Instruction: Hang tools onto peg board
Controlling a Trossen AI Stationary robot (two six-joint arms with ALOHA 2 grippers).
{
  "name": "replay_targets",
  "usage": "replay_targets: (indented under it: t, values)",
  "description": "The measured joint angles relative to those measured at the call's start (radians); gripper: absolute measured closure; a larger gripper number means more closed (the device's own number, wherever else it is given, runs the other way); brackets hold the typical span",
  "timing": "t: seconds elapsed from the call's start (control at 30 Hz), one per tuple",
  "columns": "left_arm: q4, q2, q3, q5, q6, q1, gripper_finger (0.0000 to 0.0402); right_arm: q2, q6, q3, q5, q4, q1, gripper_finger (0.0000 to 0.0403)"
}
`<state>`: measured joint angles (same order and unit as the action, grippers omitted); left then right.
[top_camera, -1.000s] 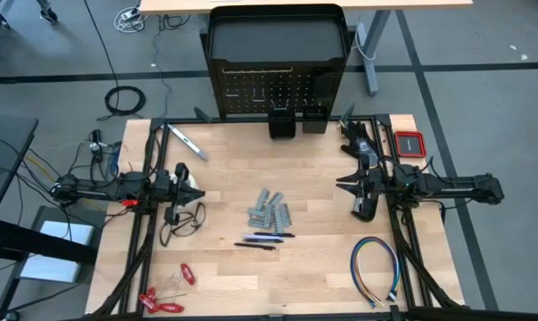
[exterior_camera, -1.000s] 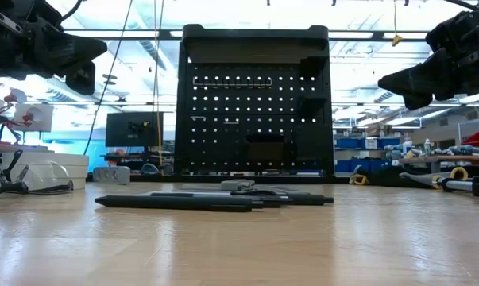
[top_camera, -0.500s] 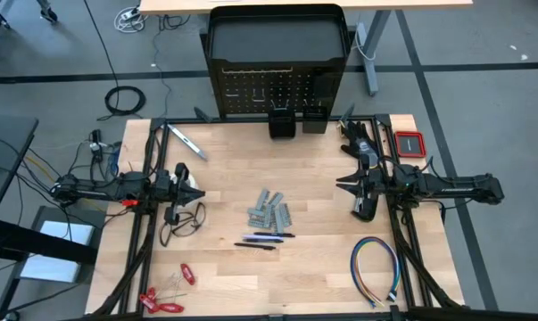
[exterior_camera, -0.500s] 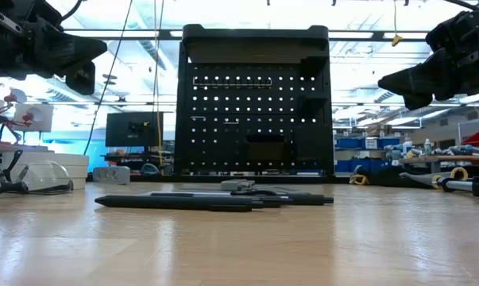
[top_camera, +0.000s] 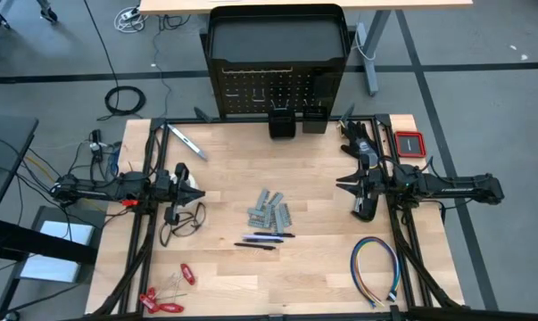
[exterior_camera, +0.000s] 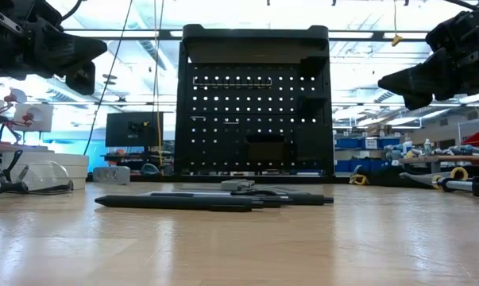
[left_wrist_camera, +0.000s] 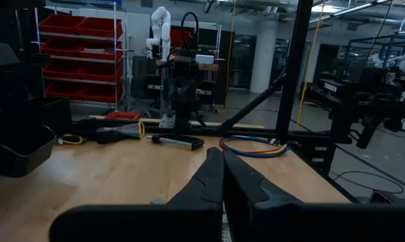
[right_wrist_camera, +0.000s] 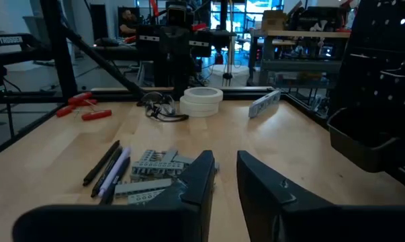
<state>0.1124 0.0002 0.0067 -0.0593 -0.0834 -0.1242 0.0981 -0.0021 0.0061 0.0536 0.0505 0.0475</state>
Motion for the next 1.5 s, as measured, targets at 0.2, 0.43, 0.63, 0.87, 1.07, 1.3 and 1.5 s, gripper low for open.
replay_targets:
  t: [0.2, 0.43, 0.63, 0.87, 1.07, 1.3, 1.5]
  values:
    - [0.0, 0.0, 0.0, 0.0, 0.0, 0.0, 0.0396, 0.0, 0.0, 0.0, 0.0, 0.0, 0.0, 0.0326]
    - [0.011, 0.0, 0.0, 0.0, -0.046, 0.0, 0.0396, 0.0, 0.0, 0.0, 0.0, 0.0, 0.0, 0.0327]
    - [0.076, 0.0, 0.0, 0.0, -0.215, 0.0, 0.0396, -0.002, 0.025, 0.0, 0.046, 0.054, 0.013, 0.0326]
    - [0.198, 0.0, 0.0, 0.0, -0.242, 0.0, 0.0396, 0.002, -0.151, 0.001, 0.135, 0.108, 0.047, 0.0328]
    - [0.256, 0.0, 0.0, 0.0, -0.247, 0.0, 0.0396, 0.004, 0.21, 0.0, 0.09, 0.26, 0.045, 0.0326]
    - [0.362, 0.038, 0.0, 0.007, -0.291, -0.004, 0.0396, 0.005, 0.41, 0.0, 0.058, 0.484, 0.038, 0.0325]
    - [0.431, 0.181, 0.004, 0.016, -0.264, -0.039, 0.0396, 0.132, 0.494, 0.0, -0.013, 0.584, -0.063, 0.0327]
